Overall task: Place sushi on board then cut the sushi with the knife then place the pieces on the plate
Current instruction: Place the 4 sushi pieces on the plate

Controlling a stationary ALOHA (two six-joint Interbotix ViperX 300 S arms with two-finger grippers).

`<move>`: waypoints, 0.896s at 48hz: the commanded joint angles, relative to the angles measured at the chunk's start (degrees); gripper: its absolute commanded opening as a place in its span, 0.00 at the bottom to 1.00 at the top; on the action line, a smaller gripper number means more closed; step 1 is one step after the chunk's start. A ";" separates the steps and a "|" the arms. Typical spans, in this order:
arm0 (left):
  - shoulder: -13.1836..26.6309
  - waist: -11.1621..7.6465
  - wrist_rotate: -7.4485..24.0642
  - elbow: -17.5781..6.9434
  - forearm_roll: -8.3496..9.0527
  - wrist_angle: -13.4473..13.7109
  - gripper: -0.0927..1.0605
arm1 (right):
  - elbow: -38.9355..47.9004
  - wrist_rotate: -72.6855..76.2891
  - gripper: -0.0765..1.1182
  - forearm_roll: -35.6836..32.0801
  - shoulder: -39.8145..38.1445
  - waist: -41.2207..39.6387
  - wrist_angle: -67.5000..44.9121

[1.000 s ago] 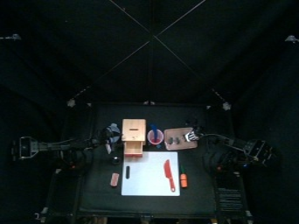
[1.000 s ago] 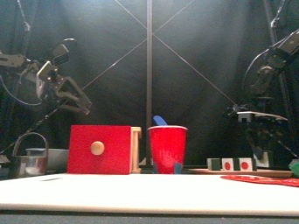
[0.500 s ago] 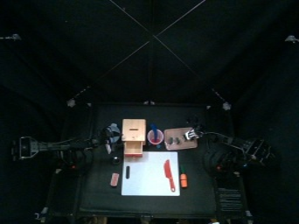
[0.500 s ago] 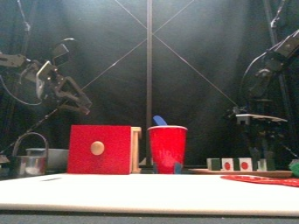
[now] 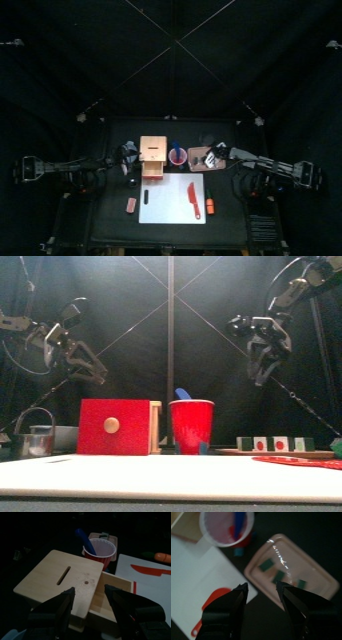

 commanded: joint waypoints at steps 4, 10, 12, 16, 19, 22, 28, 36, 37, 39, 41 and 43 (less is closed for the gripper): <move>-0.09 -0.26 0.00 -2.72 0.44 -0.53 0.83 | -7.21 -8.96 0.76 0.88 3.60 4.22 -2.99; -0.09 -0.26 -0.09 -3.08 0.44 -0.62 0.83 | -7.91 -14.41 0.76 1.85 4.39 6.50 -8.61; -0.18 -0.35 -0.18 -3.25 0.44 -0.62 0.83 | -7.03 -15.73 0.76 2.46 4.48 6.77 -11.78; -0.09 -0.79 -0.44 -3.34 0.26 -1.14 0.83 | -2.90 -16.61 0.76 3.43 4.48 6.68 -21.36; -0.09 -1.41 -0.35 -3.34 0.00 -1.76 0.83 | 1.14 -16.26 0.76 3.60 4.48 6.59 -29.00; -0.09 -1.76 -0.18 -3.34 0.00 -2.37 0.83 | 4.75 -15.73 0.76 3.78 4.48 6.59 -35.86; -0.26 -2.55 0.00 -3.16 0.70 -2.64 0.83 | 8.70 -14.77 0.76 5.19 3.60 7.03 -41.04; -0.44 -3.60 -0.09 -2.46 1.93 -2.64 0.83 | 8.53 -14.59 0.76 6.33 3.08 8.09 -40.69; -0.44 -3.69 -0.09 -2.29 1.85 -2.64 0.83 | 8.44 -14.50 0.76 6.33 3.25 8.17 -40.69; -0.35 -3.78 -0.09 -2.02 1.85 -2.64 0.83 | 8.09 -14.50 0.76 6.42 3.43 8.35 -40.61; -0.35 -3.78 -0.09 -1.93 1.85 -2.64 0.83 | 7.91 -14.50 0.76 6.68 3.52 8.26 -40.52; -0.35 -3.69 -0.09 -1.67 1.76 -2.64 0.83 | 7.91 -14.50 0.76 6.68 3.60 8.17 -40.52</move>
